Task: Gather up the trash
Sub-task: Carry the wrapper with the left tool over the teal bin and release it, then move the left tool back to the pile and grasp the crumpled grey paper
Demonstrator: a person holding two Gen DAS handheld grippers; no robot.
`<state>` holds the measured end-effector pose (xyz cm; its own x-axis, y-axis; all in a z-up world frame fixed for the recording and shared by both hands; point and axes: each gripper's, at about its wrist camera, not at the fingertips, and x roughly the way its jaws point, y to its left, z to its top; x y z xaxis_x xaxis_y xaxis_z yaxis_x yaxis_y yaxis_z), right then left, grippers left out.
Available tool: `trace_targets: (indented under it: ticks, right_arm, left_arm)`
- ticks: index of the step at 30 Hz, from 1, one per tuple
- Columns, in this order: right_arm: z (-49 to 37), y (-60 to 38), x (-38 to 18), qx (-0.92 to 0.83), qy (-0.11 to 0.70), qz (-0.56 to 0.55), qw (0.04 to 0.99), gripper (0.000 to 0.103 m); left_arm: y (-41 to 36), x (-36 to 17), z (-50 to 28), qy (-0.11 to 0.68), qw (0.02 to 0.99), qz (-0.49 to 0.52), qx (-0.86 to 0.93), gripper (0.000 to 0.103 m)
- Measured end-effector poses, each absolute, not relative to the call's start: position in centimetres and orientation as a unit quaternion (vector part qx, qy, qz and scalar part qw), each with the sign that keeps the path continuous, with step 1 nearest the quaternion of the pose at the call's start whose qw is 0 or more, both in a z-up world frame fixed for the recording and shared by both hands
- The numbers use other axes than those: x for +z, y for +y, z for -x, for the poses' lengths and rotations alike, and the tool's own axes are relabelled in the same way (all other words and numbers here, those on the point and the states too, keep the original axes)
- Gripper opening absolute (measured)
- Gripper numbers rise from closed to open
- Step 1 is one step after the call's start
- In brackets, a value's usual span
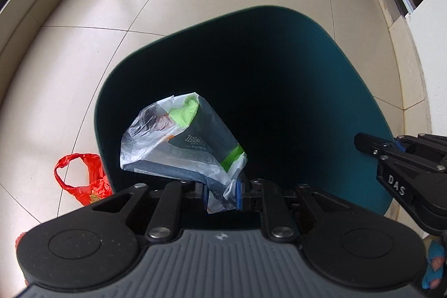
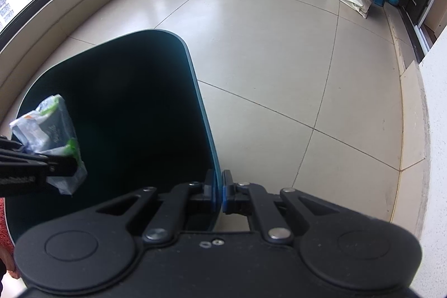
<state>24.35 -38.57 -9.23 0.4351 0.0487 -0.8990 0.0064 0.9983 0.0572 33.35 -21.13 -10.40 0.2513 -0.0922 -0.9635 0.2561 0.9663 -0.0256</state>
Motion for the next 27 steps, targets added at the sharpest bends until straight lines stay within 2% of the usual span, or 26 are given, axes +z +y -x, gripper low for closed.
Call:
trace_targets:
  ticks: [8,10,13,15,17,27]
  right_arm:
    - [-24.3,-38.6,-9.3,0.019,0.531,-0.021,0.847,0.003]
    - [-24.1,-38.6,-9.3,0.021,0.530,-0.020,0.847,0.003]
    - [-24.1,-38.6,-9.3,0.023,0.530,-0.018,0.848,0.003]
    - [-24.1,-38.6,-9.3,0.023,0.530,-0.020,0.848,0.003]
    - [-24.1,-38.6,-9.2,0.024,0.530,-0.020,0.848,0.004]
    - [-24.0,-38.5,-9.2,0.027,0.530,-0.016,0.848,0.004]
  left_arm:
    - [-22.8,-14.4,-33.6,0.640,0.756,-0.072,-0.117,0.018]
    - [-23.2,-14.8,-33.5,0.642,0.754,-0.075,-0.118,0.023]
    - [-23.5,-15.0,-33.1,0.644,0.752,-0.071,-0.125,0.034]
    - [-23.7,-14.7,-32.6,0.635,0.759,-0.074,-0.126,0.060]
    - [-23.7,-14.1,-31.9,0.619,0.771,-0.081,-0.126,0.069]
    - [-24.7,-11.8,-29.0,0.582,0.797,-0.097,-0.127,0.069]
